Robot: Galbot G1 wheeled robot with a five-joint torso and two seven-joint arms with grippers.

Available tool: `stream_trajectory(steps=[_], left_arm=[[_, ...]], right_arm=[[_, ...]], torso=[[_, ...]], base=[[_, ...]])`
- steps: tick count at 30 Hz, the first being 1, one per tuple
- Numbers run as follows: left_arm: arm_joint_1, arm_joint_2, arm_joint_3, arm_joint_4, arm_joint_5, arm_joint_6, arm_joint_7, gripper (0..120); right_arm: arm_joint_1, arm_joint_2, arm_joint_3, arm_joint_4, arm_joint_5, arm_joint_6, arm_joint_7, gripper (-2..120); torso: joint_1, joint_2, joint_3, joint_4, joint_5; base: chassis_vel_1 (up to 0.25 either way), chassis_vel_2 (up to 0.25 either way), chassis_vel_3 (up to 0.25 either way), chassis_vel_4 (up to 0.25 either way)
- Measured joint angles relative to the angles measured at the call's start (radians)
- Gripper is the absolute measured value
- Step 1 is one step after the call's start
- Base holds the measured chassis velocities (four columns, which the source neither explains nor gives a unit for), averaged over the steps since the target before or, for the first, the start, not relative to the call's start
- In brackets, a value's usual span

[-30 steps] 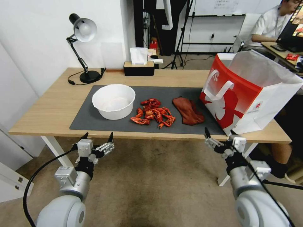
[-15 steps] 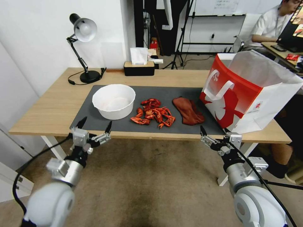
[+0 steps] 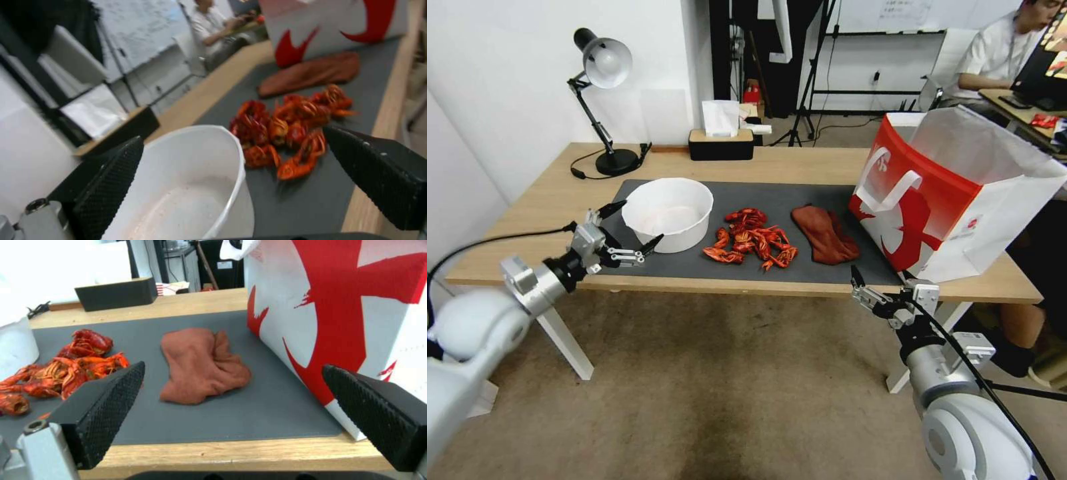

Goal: Sweep shrimp from table into container with towel, then put container into takeout bag.

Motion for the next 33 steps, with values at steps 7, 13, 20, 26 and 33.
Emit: stream_trajectory(steps=[7,13,20,26,33], left_arm=[[-0.394,0.047,0.372,0.182,-0.015,0.006,0.169,100],[-0.629,0.016,0.602,0.28,0.014,0.029,0.266,100],[-0.742,-0.006,0.714,0.348,0.051,0.068,0.355,100],[-0.779,-0.014,0.753,0.383,0.065,0.083,0.383,83],[-0.83,-0.032,0.801,0.452,0.087,0.092,0.405,53]], right_arm=[[0.004,0.009,0.017,-0.004,-0.001,-0.002,-0.001,100],[0.005,0.013,0.031,-0.008,-0.001,-0.002,-0.001,100],[0.003,0.019,0.039,-0.009,-0.001,-0.002,0.0,100],[0.004,0.021,0.04,-0.009,-0.001,-0.002,0.001,100],[0.006,0.027,0.039,-0.01,-0.002,-0.002,0.002,100]], torso=[[0.0,0.0,0.0,0.0001,0.0004],[0.0,0.0,0.0,-0.0003,0.0006],[0.0,0.0,0.0,0.0001,0.0007],[0.0,0.0,0.0,0.0003,0.0006],[0.0,0.0,0.0,0.0001,0.0006]], base=[[0.0,0.0,0.0,0.0],[0.0,0.0,0.0,0.0],[0.0,0.0,0.0,0.0],[0.0,0.0,0.0,0.0],[0.0,0.0,0.0,0.0]])
